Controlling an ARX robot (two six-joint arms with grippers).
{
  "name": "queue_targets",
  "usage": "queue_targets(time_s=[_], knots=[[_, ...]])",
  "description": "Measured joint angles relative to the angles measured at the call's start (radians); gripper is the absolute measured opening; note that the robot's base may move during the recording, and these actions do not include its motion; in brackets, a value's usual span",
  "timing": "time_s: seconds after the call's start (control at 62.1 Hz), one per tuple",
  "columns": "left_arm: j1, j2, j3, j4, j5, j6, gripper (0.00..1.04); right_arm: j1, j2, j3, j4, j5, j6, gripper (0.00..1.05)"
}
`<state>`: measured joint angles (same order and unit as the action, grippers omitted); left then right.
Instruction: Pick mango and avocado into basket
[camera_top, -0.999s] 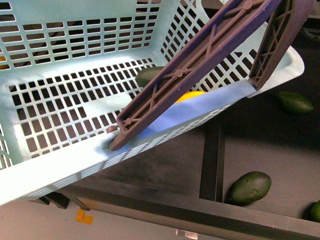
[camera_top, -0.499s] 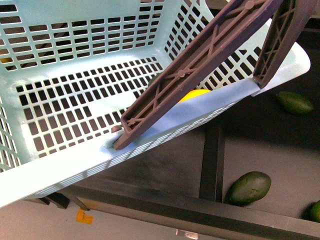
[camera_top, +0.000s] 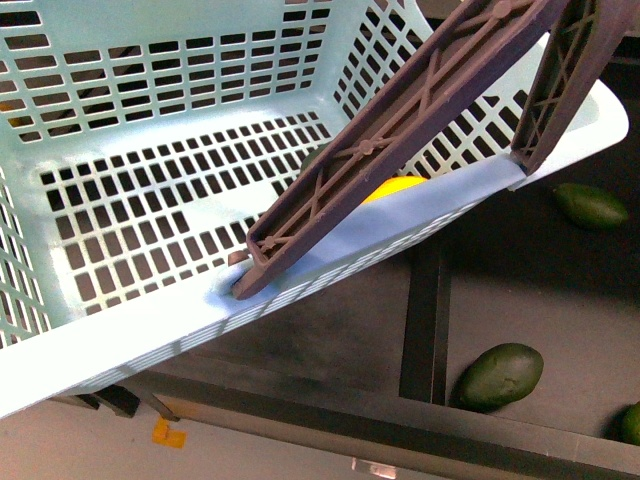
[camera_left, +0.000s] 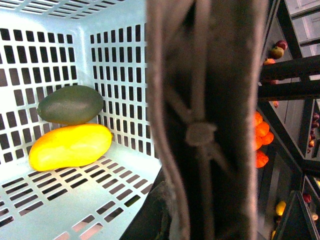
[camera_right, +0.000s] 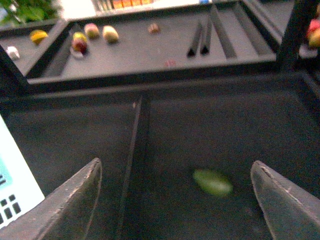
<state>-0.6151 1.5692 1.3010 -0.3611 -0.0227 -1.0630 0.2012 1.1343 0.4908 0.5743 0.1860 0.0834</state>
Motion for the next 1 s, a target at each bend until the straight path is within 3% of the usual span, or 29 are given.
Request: queue_targets(time_s=[0.113,0.451,0.628,0.999], knots=[[0.0,0.0,0.0,0.0,-0.003,0.0,0.04,-0.034,-0.066,-0.113,0.109,-0.023,-0.048,0.56],[0.0,0.0,0.0,0.0,-0.003,0.001,0.04,-0.101,-0.239,-0.294,0.117,-0.091,-0.08,0.02],[0.0,0.0,0.0,0.0,0.0,0.0,0.04,-0.177,-0.344,-0.362,0.077,-0.179,-0.08,0.02],[0.0,0.0,0.0,0.0,-0.001,0.0,0.04,-0.198,-0.566,-0.444,-0.063,-0.183,-0.08,0.02]])
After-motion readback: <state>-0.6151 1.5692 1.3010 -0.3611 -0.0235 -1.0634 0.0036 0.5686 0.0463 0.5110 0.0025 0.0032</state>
